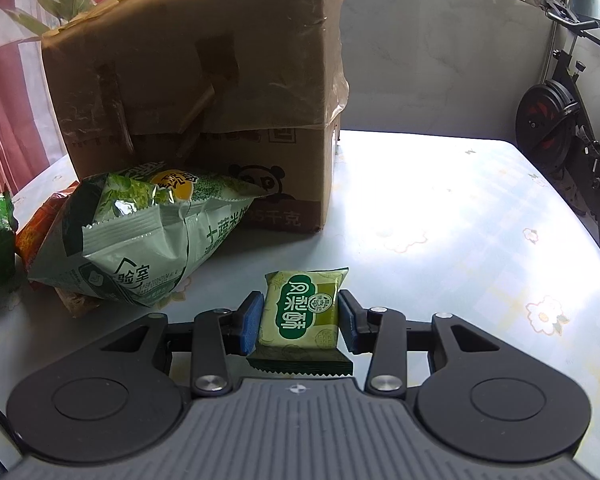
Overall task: Organize snacks
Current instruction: 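Grasp the green chip bag with the left tool while the right tool grasps the green cake pack, then lift the green chip bag and green cake pack up over the box, then open both tools to drop the chip bag and cake pack into the box, then grasp the orange chip bag with the left tool while the right tool grasps the green broccoli bag, then lift the orange chip bag and broccoli bag up over the box, then open both tools to drop the orange bag and broccoli bag into the box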
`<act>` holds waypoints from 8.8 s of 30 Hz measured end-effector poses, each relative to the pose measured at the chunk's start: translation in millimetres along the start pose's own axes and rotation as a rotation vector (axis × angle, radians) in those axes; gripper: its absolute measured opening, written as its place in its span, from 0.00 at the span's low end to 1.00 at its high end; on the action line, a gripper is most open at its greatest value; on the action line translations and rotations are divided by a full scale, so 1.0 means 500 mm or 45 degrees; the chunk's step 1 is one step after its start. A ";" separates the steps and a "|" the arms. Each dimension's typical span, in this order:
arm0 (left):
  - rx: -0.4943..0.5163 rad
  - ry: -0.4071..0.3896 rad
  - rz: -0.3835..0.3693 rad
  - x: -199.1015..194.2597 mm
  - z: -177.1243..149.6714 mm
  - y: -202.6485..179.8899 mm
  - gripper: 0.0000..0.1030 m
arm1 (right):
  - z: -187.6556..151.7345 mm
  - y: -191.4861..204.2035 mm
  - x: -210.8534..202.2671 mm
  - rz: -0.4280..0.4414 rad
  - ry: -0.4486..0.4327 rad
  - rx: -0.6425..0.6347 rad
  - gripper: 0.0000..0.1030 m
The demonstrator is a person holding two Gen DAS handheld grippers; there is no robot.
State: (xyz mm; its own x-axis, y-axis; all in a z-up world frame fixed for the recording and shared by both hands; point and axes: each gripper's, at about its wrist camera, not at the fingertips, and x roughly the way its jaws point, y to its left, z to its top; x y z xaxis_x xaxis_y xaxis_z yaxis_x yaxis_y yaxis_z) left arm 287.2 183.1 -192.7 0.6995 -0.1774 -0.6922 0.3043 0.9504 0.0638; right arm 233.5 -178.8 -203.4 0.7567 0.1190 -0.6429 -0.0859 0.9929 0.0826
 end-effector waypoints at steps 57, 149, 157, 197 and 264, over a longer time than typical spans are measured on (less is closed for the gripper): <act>-0.044 -0.279 0.030 0.137 0.573 -0.274 0.83 | 0.414 -0.009 0.027 0.162 -0.454 -0.001 0.62; -0.340 0.030 -0.182 0.122 0.106 -0.070 0.94 | 0.063 -0.072 -0.005 0.311 -0.019 0.430 0.69; -0.269 0.112 -0.157 0.149 0.088 -0.106 1.00 | 0.062 -0.072 -0.010 0.315 -0.021 0.430 0.69; -0.444 -0.364 -0.019 -0.125 0.119 -0.099 0.24 | 0.048 -0.089 -0.056 0.302 -0.088 0.459 0.69; -0.192 -0.412 -0.053 -0.077 0.403 -0.154 0.67 | 0.417 0.008 -0.065 0.311 -0.509 0.124 0.85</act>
State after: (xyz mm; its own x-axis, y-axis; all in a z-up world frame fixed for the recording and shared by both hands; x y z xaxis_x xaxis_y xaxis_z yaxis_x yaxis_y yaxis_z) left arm 367.3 65.2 -26.1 0.8645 -0.2653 -0.4269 0.2545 0.9635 -0.0833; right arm 343.7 -180.1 -23.3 0.9135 0.3179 -0.2540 -0.2457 0.9285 0.2784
